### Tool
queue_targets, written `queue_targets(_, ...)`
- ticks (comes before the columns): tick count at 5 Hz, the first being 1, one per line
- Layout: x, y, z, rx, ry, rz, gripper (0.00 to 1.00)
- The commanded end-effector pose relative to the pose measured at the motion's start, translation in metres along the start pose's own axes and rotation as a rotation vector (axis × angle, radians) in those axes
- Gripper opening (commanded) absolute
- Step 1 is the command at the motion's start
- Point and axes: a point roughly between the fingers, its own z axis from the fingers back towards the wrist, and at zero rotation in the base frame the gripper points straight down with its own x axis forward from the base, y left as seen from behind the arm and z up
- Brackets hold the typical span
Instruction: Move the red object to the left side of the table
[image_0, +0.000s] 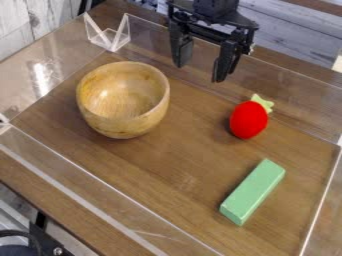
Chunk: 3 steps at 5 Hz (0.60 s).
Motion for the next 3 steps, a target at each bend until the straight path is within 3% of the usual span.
queue_targets(1, 0.008, -0.024, -0.013, -0.008, -0.003, -0.068, 1.00)
queue_targets(3, 0.044, -0.059, -0.044, -0.025, -0.043, -0.103, 1.00)
